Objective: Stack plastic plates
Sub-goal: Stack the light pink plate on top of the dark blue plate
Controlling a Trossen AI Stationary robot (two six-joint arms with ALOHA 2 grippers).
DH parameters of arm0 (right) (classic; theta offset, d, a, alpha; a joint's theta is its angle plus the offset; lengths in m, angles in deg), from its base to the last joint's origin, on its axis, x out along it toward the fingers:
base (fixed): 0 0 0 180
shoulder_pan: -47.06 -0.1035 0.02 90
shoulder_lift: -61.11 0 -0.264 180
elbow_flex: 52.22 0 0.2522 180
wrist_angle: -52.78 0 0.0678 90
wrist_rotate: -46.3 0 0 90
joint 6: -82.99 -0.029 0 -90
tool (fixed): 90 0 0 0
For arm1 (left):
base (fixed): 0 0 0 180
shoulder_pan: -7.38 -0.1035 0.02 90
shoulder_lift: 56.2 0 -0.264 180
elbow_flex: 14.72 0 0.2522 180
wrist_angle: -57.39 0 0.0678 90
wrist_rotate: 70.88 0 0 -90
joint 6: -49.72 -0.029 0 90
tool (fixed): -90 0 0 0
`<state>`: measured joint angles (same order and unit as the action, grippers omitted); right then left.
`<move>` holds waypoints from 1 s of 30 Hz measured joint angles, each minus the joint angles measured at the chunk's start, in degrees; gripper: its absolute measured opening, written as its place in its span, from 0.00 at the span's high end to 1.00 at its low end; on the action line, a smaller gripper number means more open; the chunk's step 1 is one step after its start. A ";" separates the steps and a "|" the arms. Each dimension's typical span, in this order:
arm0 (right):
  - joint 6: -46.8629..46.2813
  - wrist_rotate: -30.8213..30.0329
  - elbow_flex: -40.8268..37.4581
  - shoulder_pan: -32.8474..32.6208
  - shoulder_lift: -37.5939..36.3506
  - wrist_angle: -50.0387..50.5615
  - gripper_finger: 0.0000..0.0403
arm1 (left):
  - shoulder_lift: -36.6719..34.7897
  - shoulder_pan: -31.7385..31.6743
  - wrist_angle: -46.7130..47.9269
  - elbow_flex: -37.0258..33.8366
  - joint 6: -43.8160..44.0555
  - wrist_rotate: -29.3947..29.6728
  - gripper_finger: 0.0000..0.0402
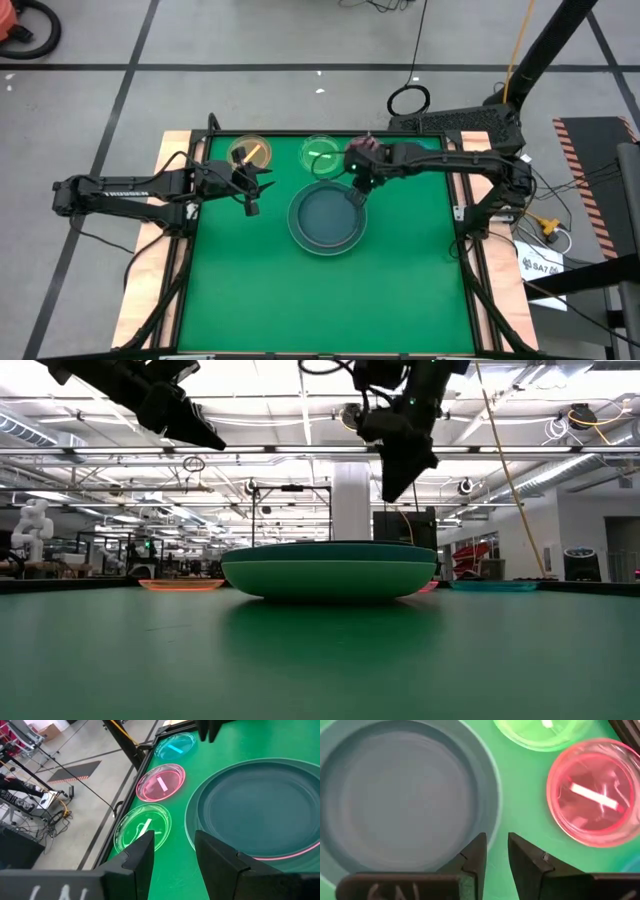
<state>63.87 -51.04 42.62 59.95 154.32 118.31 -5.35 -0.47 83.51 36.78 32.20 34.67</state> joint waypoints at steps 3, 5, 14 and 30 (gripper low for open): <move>-0.76 0.09 0.00 2.70 0.00 1.44 0.81 | 0.01 0.00 0.00 0.00 -0.02 0.00 0.63; -0.74 0.09 0.00 4.72 0.00 1.53 0.81 | 0.01 0.00 0.03 0.00 -0.02 0.00 0.63; 1.99 0.00 0.00 15.48 0.67 -0.71 0.81 | 0.02 0.00 0.05 0.00 -0.09 0.00 0.63; 7.27 5.99 -0.02 29.06 9.18 -4.99 0.81 | 0.00 0.00 0.07 0.00 -0.50 0.00 0.63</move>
<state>71.14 -45.05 42.60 89.01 163.50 113.32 -5.34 -0.47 83.58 36.78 31.70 34.67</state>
